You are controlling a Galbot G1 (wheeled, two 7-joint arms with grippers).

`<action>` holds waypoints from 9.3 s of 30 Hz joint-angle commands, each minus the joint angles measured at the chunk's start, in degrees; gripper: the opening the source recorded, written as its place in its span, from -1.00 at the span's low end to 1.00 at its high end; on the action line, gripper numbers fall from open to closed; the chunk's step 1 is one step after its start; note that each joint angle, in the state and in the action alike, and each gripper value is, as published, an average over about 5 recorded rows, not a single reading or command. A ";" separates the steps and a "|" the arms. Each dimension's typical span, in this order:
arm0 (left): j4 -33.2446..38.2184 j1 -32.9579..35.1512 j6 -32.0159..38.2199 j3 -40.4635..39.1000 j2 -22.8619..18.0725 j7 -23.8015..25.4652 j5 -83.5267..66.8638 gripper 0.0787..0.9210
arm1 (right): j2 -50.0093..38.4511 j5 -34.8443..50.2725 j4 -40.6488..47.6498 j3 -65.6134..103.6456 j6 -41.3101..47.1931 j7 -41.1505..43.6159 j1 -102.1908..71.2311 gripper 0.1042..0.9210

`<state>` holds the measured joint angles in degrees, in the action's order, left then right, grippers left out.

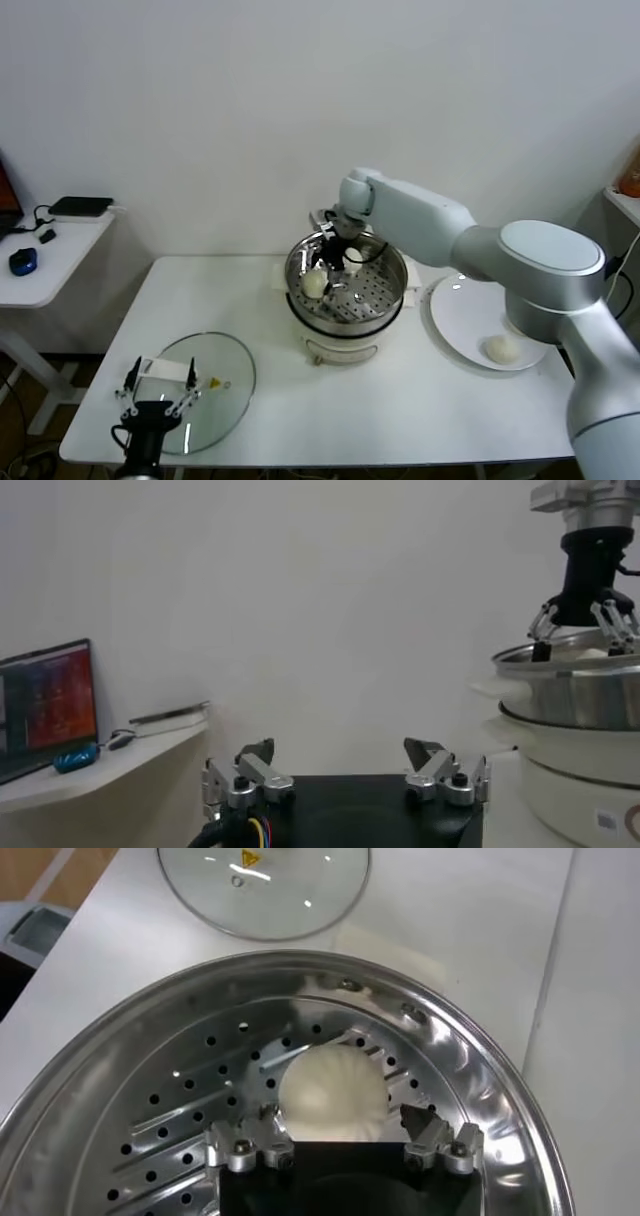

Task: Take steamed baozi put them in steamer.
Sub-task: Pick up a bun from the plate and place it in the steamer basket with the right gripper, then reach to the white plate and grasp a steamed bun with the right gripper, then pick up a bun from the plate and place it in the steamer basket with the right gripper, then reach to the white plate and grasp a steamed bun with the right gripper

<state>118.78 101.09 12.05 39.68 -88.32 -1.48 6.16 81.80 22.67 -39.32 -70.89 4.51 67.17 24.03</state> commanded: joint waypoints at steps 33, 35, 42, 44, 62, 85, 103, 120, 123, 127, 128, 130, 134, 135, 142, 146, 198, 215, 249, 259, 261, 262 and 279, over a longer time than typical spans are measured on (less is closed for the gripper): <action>2.28 -0.82 -1.53 -1.27 -0.18 0.02 -0.54 0.77 | -41.50 4.15 -24.42 -13.37 -3.82 2.81 20.72 0.76; 2.31 -0.73 -1.53 -1.27 -0.17 0.04 -0.58 0.77 | -43.29 1.15 -22.88 -12.07 -4.45 3.07 18.07 0.76; 2.43 -0.64 -1.62 -1.38 -0.14 0.08 -0.39 0.77 | -49.34 -7.34 -24.16 -5.51 -4.94 3.77 6.96 0.76; 2.39 -0.74 -1.68 -1.55 -0.19 0.08 -0.25 0.77 | -50.45 -9.52 -24.98 -3.41 -4.91 3.74 3.61 0.76; 2.71 0.09 -1.41 -1.47 -0.26 -0.03 -0.12 0.77 | -49.09 -20.94 -20.54 7.96 -7.20 3.43 -11.81 0.76; 2.20 0.93 -1.03 -1.16 -0.20 -0.09 0.11 0.77 | -41.61 -26.13 -11.64 14.75 -8.88 2.55 -18.84 0.76; 1.67 0.68 -1.02 -1.05 -0.21 -0.14 0.20 0.77 | -38.91 -28.53 -9.00 17.38 -9.60 2.60 -20.66 0.76; 1.68 0.69 -1.03 -1.12 -0.26 -0.19 0.23 0.77 | -38.75 -28.90 -8.63 18.61 -9.62 2.67 -21.30 0.35; 1.68 0.68 -1.02 -1.11 -0.25 -0.20 0.22 0.77 | -39.02 -28.76 -8.89 18.69 -9.65 2.70 -21.04 0.32; 1.65 0.64 -1.00 -1.09 -0.24 -0.20 0.22 0.77 | -39.87 -28.08 -10.28 18.38 -9.93 2.90 -19.60 0.31; 1.63 0.62 -0.99 -1.08 -0.24 -0.20 0.23 0.77 | -40.20 -27.72 -10.91 18.04 -10.14 3.03 -18.74 0.31; 1.61 0.59 -0.99 -1.07 -0.22 -0.19 0.23 0.77 | -40.96 -26.83 -12.62 16.84 -10.76 3.32 -16.30 0.30; 1.52 0.38 -1.02 -1.16 -0.16 -0.17 0.35 0.77 | -42.33 -25.18 -17.76 12.30 -13.05 4.10 -8.44 0.31; 1.46 0.32 -1.02 -1.22 -0.16 -0.17 0.43 0.77 | -42.49 -24.76 -19.11 10.81 -13.72 4.29 -6.21 0.31; 1.46 0.49 -0.85 -1.52 -0.27 -0.14 1.05 0.77 | -41.15 -23.94 -27.06 3.27 -20.50 5.37 8.18 0.32; 1.46 0.81 -0.65 -1.35 -0.25 -0.16 1.06 0.77 | -39.44 -23.76 -31.61 1.49 -24.15 5.44 14.53 0.32; 0.73 0.33 -0.89 -0.62 -0.33 -0.53 0.84 0.77 | -14.95 -37.07 -38.26 1.36 -30.87 5.14 1.29 0.31; 0.64 0.09 -1.04 -0.77 -0.32 -0.53 0.91 0.77 | -13.66 -38.72 -36.16 2.53 -32.29 4.37 -0.31 0.32; 1.77 -0.39 -1.47 -1.12 -0.32 -0.52 1.40 0.77 | -22.53 -33.34 -35.78 5.81 -36.17 7.58 13.82 0.76; 1.91 -1.85 -1.91 -1.37 -0.17 -0.33 1.77 0.77 | -34.49 -14.45 -29.64 -4.79 -23.39 8.78 22.23 0.76; 1.71 -2.27 -1.98 -1.36 -0.26 -0.35 1.43 0.77 | -37.06 -11.60 -27.03 -6.50 -21.20 8.64 22.80 0.76; 1.64 -2.42 -1.99 -1.38 -0.30 -0.34 1.30 0.77 | -38.28 -10.80 -25.57 -6.78 -20.56 8.62 22.71 0.76; 2.89 -2.63 -2.22 -2.41 0.04 0.51 1.22 0.77 | -48.57 -23.02 -7.11 19.64 -15.66 9.05 -3.12 0.76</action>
<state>121.50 98.63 9.92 37.50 -88.42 -1.27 7.51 38.91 3.61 -57.95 -64.69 -15.55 76.07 34.15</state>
